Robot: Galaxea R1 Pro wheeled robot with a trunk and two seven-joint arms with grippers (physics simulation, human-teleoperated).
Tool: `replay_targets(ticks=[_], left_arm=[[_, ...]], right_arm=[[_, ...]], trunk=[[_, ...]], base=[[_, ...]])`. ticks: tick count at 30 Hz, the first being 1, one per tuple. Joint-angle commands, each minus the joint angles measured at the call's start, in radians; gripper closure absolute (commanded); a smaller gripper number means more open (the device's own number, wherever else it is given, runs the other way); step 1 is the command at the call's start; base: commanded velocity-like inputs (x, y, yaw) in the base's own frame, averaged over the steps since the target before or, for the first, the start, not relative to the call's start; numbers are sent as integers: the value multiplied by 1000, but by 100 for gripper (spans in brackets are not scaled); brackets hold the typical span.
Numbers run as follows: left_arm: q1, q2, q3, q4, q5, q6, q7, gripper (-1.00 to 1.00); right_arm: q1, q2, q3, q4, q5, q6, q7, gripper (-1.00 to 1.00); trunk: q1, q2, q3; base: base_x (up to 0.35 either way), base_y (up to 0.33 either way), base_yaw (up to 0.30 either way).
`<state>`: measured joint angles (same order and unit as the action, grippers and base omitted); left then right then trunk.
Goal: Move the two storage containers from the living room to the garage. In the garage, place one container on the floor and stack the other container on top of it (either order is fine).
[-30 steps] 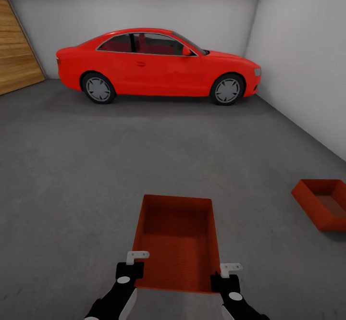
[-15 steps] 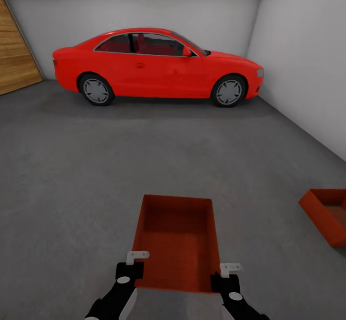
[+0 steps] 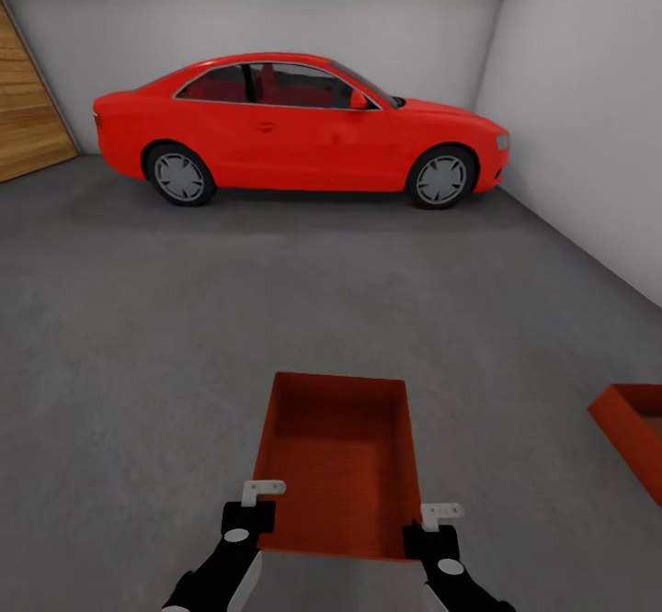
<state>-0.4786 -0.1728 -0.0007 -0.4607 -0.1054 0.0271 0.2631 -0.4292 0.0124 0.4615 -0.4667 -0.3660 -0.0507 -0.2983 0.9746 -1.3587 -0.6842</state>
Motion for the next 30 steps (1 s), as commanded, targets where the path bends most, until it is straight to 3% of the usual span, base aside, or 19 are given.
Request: replay_targets(ticks=[1, 30], left_arm=[[-2, 0, 8, 2, 3, 4, -35, 100], [-2, 0, 8, 2, 3, 4, -33, 100]], right_arm=[[0, -17, 9, 94, 4, -7, -16, 100], [0, -17, 9, 94, 4, -8, -16, 100]], trunk=[[1, 0, -1], [1, 0, -1]], base=[[330, 0, 0], [318, 0, 0]])
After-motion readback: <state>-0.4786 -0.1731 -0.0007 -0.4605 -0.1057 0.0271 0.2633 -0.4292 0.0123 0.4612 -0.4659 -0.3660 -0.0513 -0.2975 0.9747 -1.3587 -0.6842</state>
